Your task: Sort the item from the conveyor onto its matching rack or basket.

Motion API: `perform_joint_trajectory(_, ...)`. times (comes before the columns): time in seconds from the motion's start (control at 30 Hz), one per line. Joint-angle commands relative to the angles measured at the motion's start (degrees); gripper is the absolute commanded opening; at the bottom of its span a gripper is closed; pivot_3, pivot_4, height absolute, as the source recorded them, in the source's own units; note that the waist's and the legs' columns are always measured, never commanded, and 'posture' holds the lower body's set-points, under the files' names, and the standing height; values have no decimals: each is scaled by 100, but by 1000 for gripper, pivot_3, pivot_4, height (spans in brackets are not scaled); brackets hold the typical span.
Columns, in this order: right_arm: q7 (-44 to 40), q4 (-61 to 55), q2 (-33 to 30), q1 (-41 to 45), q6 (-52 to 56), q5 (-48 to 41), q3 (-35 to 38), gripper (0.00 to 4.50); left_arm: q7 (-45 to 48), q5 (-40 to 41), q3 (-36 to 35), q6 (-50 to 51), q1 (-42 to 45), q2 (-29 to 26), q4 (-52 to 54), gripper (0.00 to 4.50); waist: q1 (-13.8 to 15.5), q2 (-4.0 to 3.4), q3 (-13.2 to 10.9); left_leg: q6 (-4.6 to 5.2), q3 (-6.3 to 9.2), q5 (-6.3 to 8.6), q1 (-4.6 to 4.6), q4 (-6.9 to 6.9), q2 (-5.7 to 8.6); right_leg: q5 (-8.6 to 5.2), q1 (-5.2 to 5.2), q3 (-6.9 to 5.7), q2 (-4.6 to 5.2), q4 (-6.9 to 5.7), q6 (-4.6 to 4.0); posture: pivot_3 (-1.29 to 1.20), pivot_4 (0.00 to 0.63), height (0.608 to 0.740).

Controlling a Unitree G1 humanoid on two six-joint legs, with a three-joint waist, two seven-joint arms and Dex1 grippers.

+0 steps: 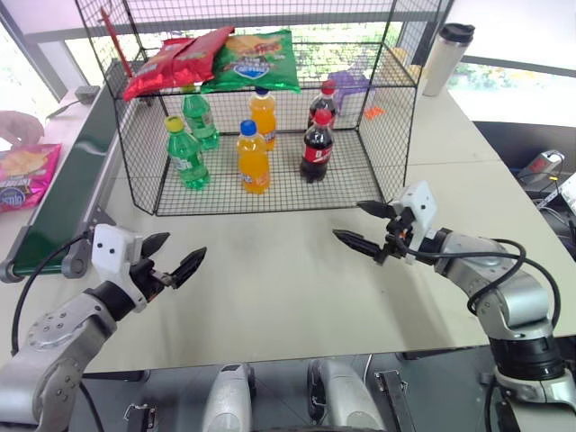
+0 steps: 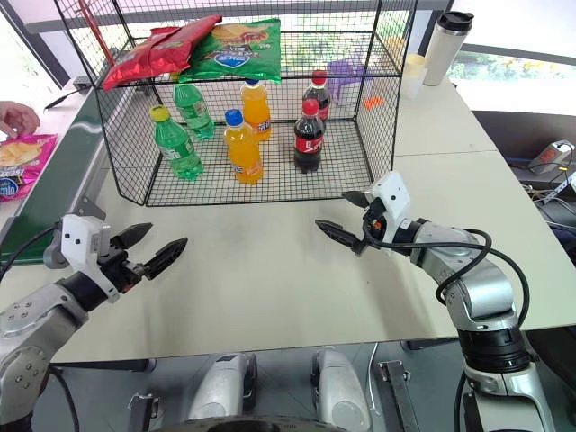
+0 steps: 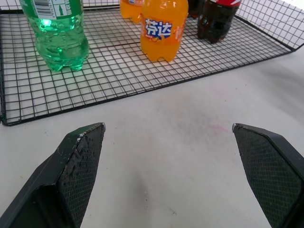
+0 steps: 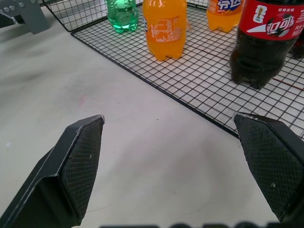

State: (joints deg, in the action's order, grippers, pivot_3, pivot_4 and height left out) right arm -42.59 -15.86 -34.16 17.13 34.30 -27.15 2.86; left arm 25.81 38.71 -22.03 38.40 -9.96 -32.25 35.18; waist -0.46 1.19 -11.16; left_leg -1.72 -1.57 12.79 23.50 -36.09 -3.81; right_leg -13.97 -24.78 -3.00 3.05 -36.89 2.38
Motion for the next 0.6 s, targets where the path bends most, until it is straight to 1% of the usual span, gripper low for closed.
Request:
perform_joint_trajectory(0.03, -2, -56, 23, 118, -138, 8, 47, 4500, 38, -77, 30, -159, -2, -63, 219, 4443, 1, 0, 0, 0, 0, 0, 0, 0, 0, 0, 0, 0, 0, 0, 0, 0, 150, 740)
perform_joint_trajectory(0.47, 98, 82, 60, 174, -265, 215, -65, 4500, -38, 26, 11, -138, 102, 53, 203, 4443, -2, 0, 0, 0, 0, 0, 0, 0, 0, 0, 0, 0, 0, -1, 0, 0, 150, 740)
perform_joint_trajectory(0.6, -28, 176, 62, 205, -252, 182, -103, 4500, -61, 9, 1, -141, 109, 67, 215, 4443, 0, 0, 0, 0, 0, 0, 0, -1, 0, 2, 0, 0, 0, -1, -1, 0, 150, 740)
